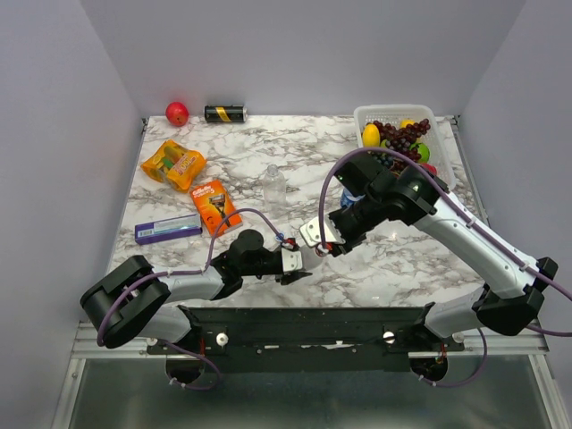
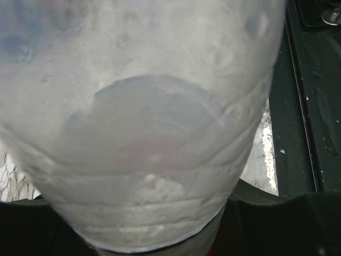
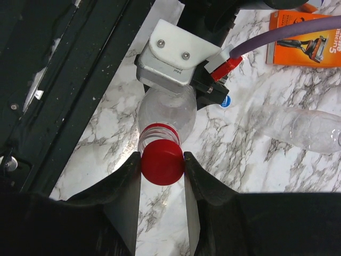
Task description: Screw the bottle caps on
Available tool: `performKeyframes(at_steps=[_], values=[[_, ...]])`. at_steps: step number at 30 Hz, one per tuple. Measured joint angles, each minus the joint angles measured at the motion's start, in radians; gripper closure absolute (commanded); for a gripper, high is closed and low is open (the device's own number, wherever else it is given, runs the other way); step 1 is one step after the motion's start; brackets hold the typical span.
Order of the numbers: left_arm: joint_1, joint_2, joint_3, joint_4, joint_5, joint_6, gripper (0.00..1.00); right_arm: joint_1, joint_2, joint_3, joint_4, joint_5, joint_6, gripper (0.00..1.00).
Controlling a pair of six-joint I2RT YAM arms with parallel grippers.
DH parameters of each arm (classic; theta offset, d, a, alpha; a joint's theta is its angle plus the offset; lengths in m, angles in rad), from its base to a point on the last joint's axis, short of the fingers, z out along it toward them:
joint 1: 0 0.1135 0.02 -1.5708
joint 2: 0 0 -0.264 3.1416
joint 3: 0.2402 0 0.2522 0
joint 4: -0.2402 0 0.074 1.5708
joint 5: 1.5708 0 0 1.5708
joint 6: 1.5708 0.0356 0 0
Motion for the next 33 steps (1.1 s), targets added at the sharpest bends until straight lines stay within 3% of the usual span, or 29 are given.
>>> performKeyframes(at_steps=[19,33], values=[[0.000,0.000,0.001,0.014,-0.037,-0.064,1.00,0.001,0.007,-0.002,0.009,-0.010,0.006,0.62],[-0.003,-0.002,-0.016,0.054,-0.085,-0.129,1.00,0.000,0.014,-0.006,0.066,0.026,0.202,0.62]])
